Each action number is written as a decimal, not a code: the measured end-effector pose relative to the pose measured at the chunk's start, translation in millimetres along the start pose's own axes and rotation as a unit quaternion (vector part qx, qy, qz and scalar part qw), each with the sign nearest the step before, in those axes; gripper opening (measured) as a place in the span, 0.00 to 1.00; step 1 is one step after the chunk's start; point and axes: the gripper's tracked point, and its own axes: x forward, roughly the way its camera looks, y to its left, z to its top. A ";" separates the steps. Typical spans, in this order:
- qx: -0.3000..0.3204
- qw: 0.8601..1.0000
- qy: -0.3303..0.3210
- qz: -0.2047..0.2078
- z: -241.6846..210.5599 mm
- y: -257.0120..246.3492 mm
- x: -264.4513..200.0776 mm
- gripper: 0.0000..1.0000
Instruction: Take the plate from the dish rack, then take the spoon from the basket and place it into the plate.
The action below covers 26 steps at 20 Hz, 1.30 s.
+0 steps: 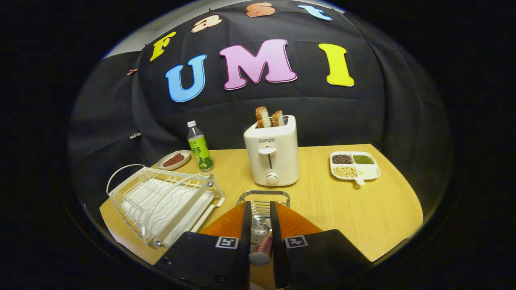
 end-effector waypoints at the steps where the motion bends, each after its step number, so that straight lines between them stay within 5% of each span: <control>1: 0.004 1.000 0.014 0.003 -6.0 0.8 -1.7 0.23; 7: -0.006 1.000 0.003 -0.008 22.9 -0.1 -11.0 0.22; 16: -0.020 0.999 -0.014 0.033 80.1 18.8 -82.1 0.22; 26: -0.038 0.993 0.036 0.109 32.2 66.7 -143.2 0.22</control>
